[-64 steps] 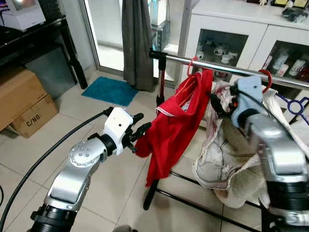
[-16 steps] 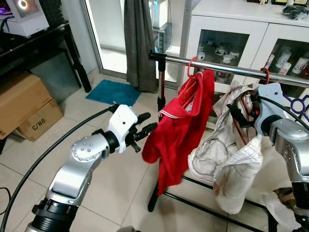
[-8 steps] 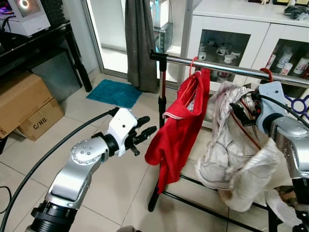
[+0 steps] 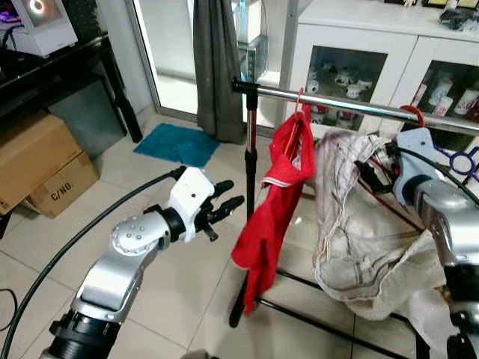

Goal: Hang hanger

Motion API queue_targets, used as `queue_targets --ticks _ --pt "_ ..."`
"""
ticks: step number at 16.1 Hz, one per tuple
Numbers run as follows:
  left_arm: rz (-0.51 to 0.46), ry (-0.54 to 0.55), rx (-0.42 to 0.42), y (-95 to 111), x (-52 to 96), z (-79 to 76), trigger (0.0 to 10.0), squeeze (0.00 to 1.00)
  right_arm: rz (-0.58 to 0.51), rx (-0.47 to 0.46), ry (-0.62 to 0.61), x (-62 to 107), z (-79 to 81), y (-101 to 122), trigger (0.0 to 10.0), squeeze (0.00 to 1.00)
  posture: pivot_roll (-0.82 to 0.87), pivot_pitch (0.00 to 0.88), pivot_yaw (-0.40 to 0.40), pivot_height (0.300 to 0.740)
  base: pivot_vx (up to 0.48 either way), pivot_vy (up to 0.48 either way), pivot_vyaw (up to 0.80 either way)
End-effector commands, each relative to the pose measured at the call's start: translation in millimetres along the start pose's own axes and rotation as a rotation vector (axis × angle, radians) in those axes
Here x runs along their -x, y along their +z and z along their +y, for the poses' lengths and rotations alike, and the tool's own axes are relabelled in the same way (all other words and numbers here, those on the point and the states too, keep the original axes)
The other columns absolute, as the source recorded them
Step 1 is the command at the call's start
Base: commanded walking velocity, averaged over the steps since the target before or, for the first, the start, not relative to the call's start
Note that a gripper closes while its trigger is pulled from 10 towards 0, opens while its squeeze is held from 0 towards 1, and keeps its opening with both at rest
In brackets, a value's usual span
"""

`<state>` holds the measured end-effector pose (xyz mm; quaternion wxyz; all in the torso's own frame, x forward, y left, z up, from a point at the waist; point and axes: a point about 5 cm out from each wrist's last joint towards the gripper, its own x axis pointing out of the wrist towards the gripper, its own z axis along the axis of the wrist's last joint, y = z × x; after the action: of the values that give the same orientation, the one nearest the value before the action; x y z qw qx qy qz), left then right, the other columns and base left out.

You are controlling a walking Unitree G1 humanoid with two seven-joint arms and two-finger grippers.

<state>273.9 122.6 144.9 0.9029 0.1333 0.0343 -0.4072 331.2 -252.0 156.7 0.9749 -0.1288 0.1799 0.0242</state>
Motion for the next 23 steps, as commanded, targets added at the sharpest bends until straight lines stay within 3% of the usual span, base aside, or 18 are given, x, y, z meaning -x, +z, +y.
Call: queue_targets --ticks 1,2,6,7,8,23 --pt "-0.001 0.001 -0.020 2.5 0.3 2.8 10.0 0.00 -0.008 0.025 0.023 -1.8 0.1 3.7 5.0 0.00 -0.03 0.000 0.035 0.740 0.000 0.000 0.00" --pt "-0.001 0.004 -0.020 2.3 0.6 2.9 10.0 0.00 -0.006 0.041 0.039 -2.6 -0.7 4.5 3.5 0.00 -0.03 0.000 0.027 0.740 0.000 0.000 0.00" --pt "-0.002 0.009 -0.020 1.6 0.3 3.2 10.0 0.00 0.018 0.127 0.115 -3.1 -4.2 3.6 2.7 0.00 -0.03 0.000 0.026 0.740 0.000 0.000 0.00" --pt "-0.002 0.008 -0.020 1.7 0.0 3.3 10.0 0.00 0.021 0.130 0.123 -3.3 -4.6 3.2 2.0 0.00 -0.03 0.000 0.027 0.740 0.000 0.000 0.00" --pt "-0.006 0.007 -0.022 2.3 -1.2 3.0 10.0 0.00 0.028 0.134 0.131 -4.4 -5.8 1.6 0.0 0.00 -0.04 0.000 0.027 0.740 0.000 0.000 0.00" --pt "-0.006 0.000 -0.032 2.9 -2.6 3.9 10.0 0.00 0.112 0.082 0.063 -18.4 -6.9 -14.3 0.0 0.00 -0.03 0.000 0.028 0.740 0.000 0.000 0.00"
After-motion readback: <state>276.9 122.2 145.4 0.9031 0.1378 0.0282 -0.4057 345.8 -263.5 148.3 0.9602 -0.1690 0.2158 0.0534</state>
